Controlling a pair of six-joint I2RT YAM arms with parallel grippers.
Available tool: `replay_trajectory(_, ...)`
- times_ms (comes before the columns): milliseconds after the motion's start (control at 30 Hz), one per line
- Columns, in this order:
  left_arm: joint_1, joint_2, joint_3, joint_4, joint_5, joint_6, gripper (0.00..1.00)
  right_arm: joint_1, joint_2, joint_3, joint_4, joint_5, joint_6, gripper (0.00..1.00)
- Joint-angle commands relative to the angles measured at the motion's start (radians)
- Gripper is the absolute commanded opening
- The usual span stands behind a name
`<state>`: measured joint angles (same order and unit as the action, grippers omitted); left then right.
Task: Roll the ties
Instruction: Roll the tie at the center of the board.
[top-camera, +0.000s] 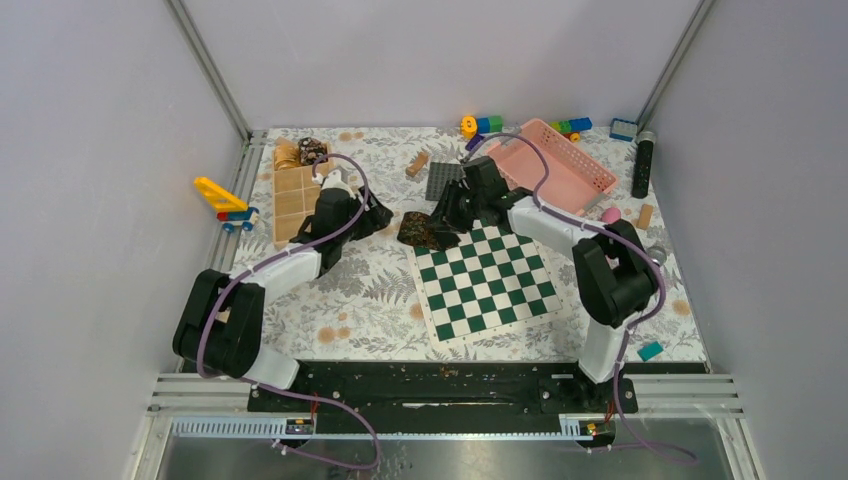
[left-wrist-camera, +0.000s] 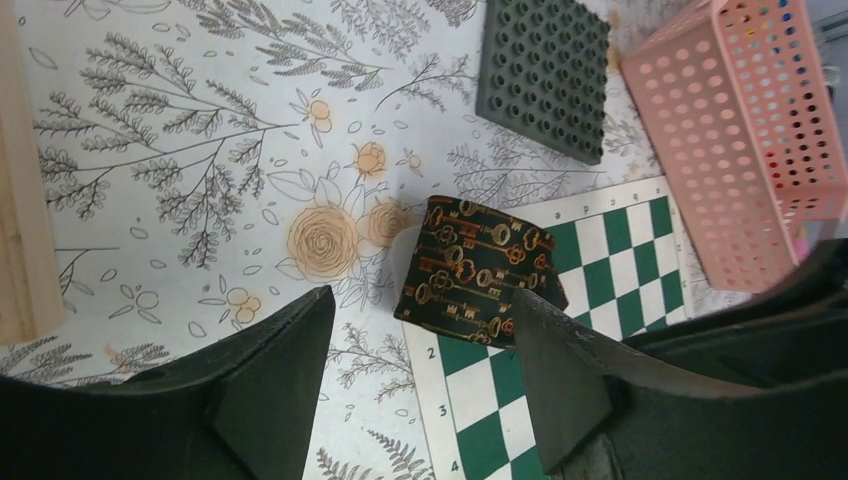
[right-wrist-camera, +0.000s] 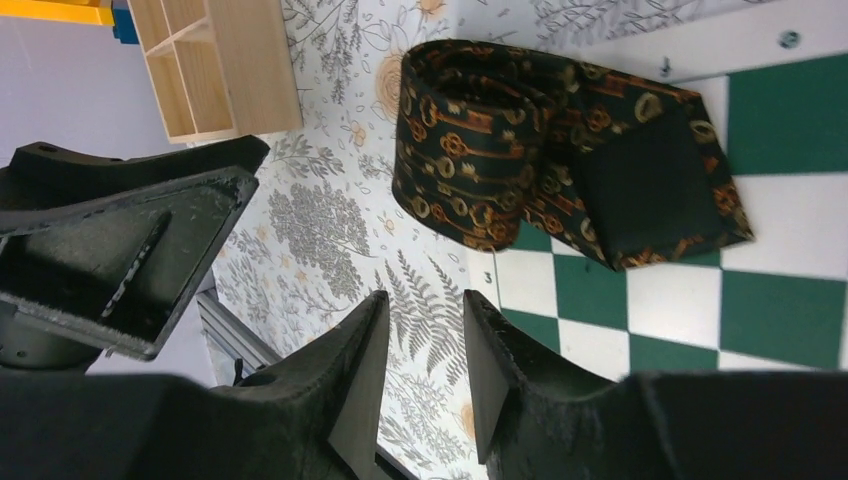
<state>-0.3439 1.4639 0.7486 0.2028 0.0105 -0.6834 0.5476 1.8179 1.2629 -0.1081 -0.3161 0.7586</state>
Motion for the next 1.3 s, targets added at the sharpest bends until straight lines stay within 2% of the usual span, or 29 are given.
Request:
replay_trajectory(0,0.027,0.003,-0.009,0.159,0.088,-0.013,0.67,0.017,0.068,0.107,0.018,-0.052,0.006,0.39)
replay_trajectory(133,0.035,0.032,-0.005,0.181,0.118,-0.014,0.66,0.023,0.128,0.162,0.008,-0.095,-0.006,0.36)
replay_trajectory(500,0.039,0.104,0.016,0.194,0.169,0.001,0.64,0.042,0.229,0.271,-0.06,-0.1,-0.039,0.35)
replay_trajectory(1267,0.033,0.226,0.077,0.257,0.35,0.023,0.75,0.041,0.262,0.259,-0.186,0.117,-0.019,0.33)
